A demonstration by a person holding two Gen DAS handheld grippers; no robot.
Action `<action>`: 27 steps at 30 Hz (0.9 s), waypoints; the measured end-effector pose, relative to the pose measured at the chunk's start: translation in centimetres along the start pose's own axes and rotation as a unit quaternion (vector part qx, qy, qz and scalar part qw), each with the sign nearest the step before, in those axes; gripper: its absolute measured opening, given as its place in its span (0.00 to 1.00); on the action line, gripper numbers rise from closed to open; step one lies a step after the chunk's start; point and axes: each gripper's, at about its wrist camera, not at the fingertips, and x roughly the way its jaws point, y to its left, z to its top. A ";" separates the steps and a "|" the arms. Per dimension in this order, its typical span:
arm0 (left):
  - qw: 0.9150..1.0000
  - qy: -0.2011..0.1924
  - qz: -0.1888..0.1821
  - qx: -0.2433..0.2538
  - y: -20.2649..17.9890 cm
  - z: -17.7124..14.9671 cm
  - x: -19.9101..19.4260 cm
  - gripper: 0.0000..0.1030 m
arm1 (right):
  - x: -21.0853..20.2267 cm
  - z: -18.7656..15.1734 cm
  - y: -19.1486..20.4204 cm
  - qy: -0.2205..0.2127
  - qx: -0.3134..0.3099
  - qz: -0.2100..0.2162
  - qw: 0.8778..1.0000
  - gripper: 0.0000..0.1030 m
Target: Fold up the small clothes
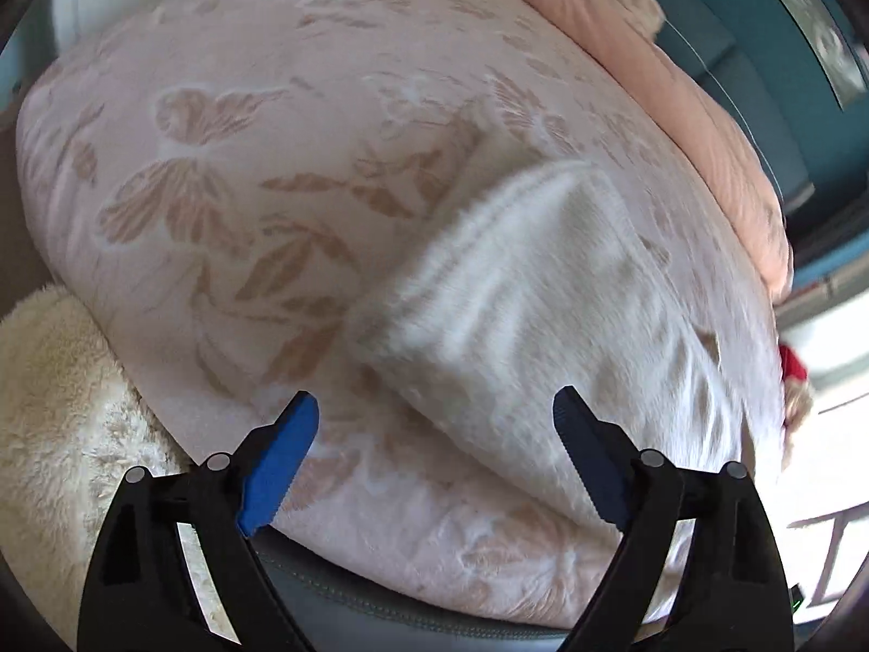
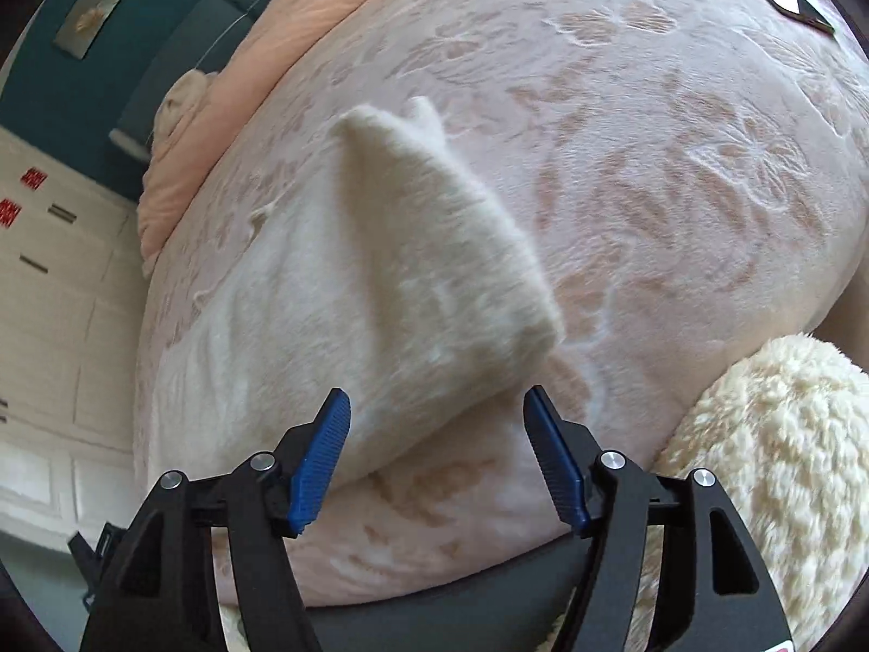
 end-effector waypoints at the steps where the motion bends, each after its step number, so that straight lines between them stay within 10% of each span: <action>1: 1.000 0.007 -0.005 -0.026 0.8 0.6 0.7 0.83 | 0.4 0.5 -0.3 0.003 0.011 0.005 1.000 0.66; 5: 0.998 0.002 -0.008 -0.062 0.7 1.8 1.6 0.76 | 1.1 2.2 0.2 -0.010 0.041 0.020 0.999 0.64; 7: 0.999 0.011 -0.018 -0.038 -0.7 2.3 1.8 0.30 | 0.8 3.3 1.4 -0.007 0.029 0.029 0.999 0.25; 9: 1.000 0.007 -0.015 -0.025 -1.8 3.0 0.8 0.18 | -1.5 4.0 2.8 -0.026 0.010 0.060 0.998 0.22; 14: 0.998 0.003 -0.059 -0.004 -3.3 3.9 -5.3 0.14 | -7.5 3.3 4.1 -0.040 -0.061 0.060 0.996 0.20; 20: 0.999 0.041 0.000 0.015 0.7 0.6 -4.2 0.14 | -1.5 -0.4 -3.0 0.058 -0.049 -0.028 0.997 0.28; 27: 0.998 0.040 0.019 0.034 1.5 -0.7 -3.0 0.15 | -9.5 0.5 0.5 -0.081 -0.098 -0.084 0.988 0.44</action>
